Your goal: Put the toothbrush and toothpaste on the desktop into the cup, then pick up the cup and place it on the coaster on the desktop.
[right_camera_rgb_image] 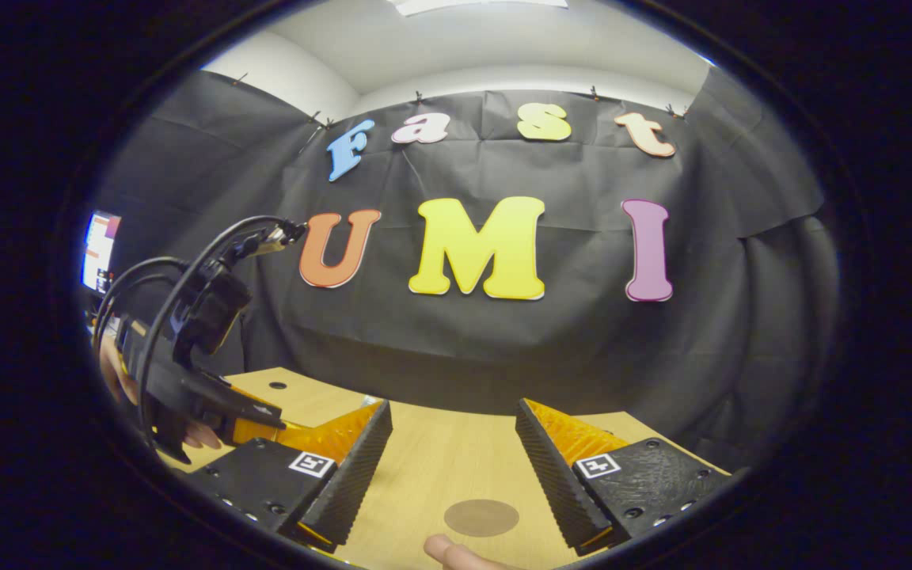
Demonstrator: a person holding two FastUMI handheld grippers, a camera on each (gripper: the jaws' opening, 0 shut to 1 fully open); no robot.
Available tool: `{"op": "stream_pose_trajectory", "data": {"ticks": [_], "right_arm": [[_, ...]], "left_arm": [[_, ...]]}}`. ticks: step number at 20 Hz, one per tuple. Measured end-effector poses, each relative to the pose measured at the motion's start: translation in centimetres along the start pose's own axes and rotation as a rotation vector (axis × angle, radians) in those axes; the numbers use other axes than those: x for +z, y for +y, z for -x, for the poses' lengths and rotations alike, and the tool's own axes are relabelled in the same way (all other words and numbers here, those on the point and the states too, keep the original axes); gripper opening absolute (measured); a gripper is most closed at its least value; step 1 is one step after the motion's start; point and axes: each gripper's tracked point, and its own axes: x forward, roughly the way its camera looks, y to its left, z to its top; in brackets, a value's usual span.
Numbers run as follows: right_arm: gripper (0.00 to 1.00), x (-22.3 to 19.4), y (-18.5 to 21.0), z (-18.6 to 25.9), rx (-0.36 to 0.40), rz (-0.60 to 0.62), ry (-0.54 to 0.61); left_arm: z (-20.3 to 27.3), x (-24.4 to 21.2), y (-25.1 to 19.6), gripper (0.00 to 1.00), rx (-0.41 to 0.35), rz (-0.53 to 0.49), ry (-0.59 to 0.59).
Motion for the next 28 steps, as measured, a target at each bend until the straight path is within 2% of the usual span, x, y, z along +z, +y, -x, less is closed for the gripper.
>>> {"op": "stream_pose_trajectory", "data": {"ticks": [5, 8, 12, 15, 19, 24, 25, 27, 28], "right_arm": [[0.94, -1.2, -3.0, 2.0, -0.029, 0.005, 0.015], [0.94, -1.2, -4.5, 3.6, -0.045, -0.025, 0.007], [0.95, -1.1, -6.4, 5.4, -0.073, -0.055, -0.023], [0.94, -0.8, -7.3, 6.9, -0.082, -0.061, -0.036], [0.94, -0.3, -7.8, 8.4, -0.076, -0.063, -0.079], [0.96, -2.5, -8.7, 8.1, -0.08, -0.093, -0.03], [0.94, -2.7, -9.0, 7.9, -0.086, -0.103, -0.026], [0.94, -3.4, -9.3, 7.7, -0.087, -0.125, -0.011], [0.96, -3.8, -9.2, 7.6, -0.081, -0.136, 0.002]], "left_arm": [[0.5, 1.5, -0.8, 0.95, -0.045, -0.001, 0.242], [0.9, 1.4, -1.6, 0.94, -0.065, 0.045, 0.384], [0.3, -0.7, -1.7, 0.93, -0.011, 0.099, 0.532], [-0.2, -2.0, -2.2, 0.93, 0.004, 0.161, 0.597], [-1.2, -2.9, -1.9, 0.92, 0.043, 0.147, 0.655], [-3.2, -4.0, -0.7, 0.88, 0.074, 0.147, 0.745], [-3.6, -4.0, -0.4, 0.88, 0.078, 0.144, 0.751], [-4.3, -3.4, -0.5, 0.82, 0.041, 0.146, 0.761], [-4.5, -3.1, -0.4, 0.69, 0.03, 0.156, 0.773]]}}
